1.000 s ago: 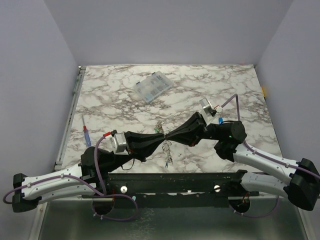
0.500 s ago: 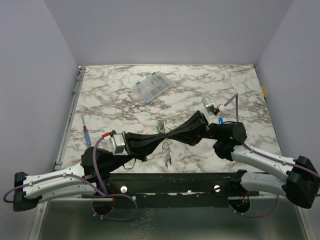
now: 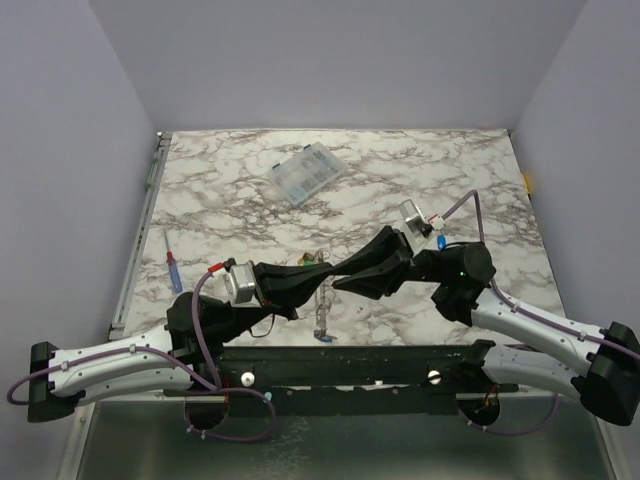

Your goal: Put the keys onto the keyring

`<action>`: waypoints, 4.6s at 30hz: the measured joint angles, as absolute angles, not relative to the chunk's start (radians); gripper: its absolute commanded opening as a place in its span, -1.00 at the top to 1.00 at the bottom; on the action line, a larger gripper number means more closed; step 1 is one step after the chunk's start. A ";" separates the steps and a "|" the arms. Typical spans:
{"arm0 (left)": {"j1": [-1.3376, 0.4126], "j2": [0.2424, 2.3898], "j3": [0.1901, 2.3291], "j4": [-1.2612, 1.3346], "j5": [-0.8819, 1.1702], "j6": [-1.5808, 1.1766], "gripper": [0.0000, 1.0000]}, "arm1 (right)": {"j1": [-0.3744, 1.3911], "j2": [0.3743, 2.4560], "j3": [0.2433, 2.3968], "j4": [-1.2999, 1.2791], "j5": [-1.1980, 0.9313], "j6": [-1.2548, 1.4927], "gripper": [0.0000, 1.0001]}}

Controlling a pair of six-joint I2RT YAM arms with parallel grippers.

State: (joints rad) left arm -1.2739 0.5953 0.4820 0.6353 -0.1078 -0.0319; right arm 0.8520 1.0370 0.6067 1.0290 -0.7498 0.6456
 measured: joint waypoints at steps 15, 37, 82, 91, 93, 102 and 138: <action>-1.274 0.572 0.465 0.548 -0.202 -0.048 0.54 | 0.863 0.960 0.683 0.519 -0.633 0.377 0.12; -1.274 0.933 0.493 0.105 -0.509 -0.296 -0.22 | 0.767 1.138 0.677 -0.356 0.351 0.640 -0.49; -1.030 1.538 0.435 0.760 0.167 0.408 0.10 | 0.459 0.965 0.623 -0.183 -0.101 0.403 -0.72; -1.030 1.597 0.435 0.789 0.165 0.485 0.13 | 0.453 0.963 0.614 -0.171 -0.129 0.402 -0.72; -1.030 1.615 0.437 0.791 0.166 0.498 0.19 | 0.450 0.963 0.612 -0.167 -0.131 0.402 -0.72; -1.030 1.674 0.462 0.795 0.156 0.540 0.38 | 0.443 0.962 0.599 -0.150 -0.162 0.402 -0.71; -1.020 1.747 0.515 0.826 0.133 0.533 1.00 | 0.443 0.959 0.597 -0.127 -0.214 0.402 -0.71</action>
